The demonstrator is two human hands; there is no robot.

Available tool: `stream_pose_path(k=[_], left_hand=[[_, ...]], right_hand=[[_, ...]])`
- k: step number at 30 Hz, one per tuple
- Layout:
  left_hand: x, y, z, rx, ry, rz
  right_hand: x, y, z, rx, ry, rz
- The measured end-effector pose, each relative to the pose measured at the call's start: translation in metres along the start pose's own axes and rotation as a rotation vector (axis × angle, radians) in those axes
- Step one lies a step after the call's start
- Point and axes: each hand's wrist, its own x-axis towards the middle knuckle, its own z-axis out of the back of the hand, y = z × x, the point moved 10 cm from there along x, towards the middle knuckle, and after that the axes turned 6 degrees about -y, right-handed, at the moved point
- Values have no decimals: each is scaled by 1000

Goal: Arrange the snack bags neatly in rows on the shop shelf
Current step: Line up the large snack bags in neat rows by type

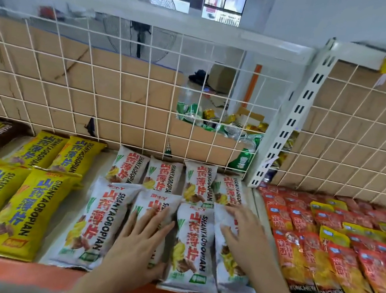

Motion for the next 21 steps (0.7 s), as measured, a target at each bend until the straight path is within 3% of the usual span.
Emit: stream_pose_path(k=[3,6,12,21], left_hand=[[0,5,7,5,2,40],[12,1,35,-124,-103,105],[96,-15,63,-274,-179,155],[185,-25,26,-191,-47,235]], right_hand=[[6,-5,2,80,-9,15],[19,-14,5,128,7,-3],[62,-22,0,86,80,11],[107,-12,-44,-26,292,109]])
